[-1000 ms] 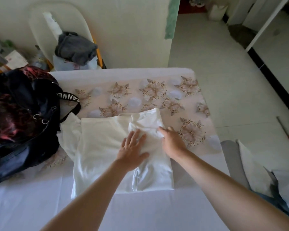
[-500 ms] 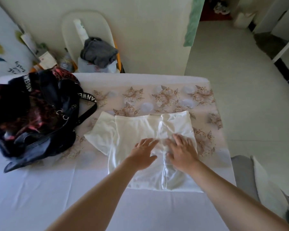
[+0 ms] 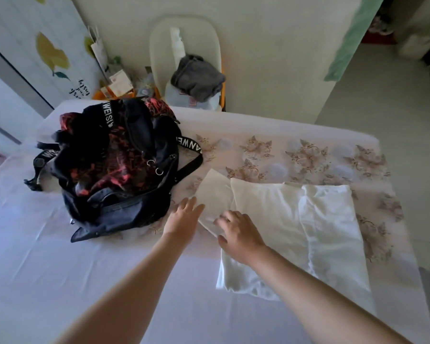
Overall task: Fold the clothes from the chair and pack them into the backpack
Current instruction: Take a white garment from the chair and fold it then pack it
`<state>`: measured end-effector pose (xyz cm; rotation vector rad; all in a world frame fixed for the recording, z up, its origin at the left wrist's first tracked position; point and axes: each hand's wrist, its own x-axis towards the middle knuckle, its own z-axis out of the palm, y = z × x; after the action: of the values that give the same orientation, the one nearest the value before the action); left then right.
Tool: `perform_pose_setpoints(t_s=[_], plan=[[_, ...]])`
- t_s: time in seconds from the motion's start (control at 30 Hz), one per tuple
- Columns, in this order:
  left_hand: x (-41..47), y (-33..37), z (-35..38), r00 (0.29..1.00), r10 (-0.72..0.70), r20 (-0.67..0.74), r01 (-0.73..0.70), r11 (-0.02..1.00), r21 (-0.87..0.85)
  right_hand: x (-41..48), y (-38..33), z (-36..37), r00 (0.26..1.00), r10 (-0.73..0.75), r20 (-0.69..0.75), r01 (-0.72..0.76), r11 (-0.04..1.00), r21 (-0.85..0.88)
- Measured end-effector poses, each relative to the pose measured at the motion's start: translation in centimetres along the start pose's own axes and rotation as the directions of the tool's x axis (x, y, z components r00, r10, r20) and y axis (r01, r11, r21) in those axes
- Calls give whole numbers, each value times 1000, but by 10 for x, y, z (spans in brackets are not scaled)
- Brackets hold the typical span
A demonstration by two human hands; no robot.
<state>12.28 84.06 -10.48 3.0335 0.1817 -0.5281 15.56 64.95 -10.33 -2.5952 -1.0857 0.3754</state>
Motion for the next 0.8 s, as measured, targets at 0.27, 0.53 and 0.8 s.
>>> perform_pose_setpoints(t_s=[0.27,0.53,0.8], plan=[[37,-45,13,823,512,-245,-486,859,161,38,-20,37,988,128,-91,-149,946,-287],[19,-53,-18,856,314,412,-374,925,72,52,-28,11,989,81,120,-112,953,282],[49,-43,-6,974,224,-32,-226,970,-87,65,2,16,944,298,-142,-287,953,94]])
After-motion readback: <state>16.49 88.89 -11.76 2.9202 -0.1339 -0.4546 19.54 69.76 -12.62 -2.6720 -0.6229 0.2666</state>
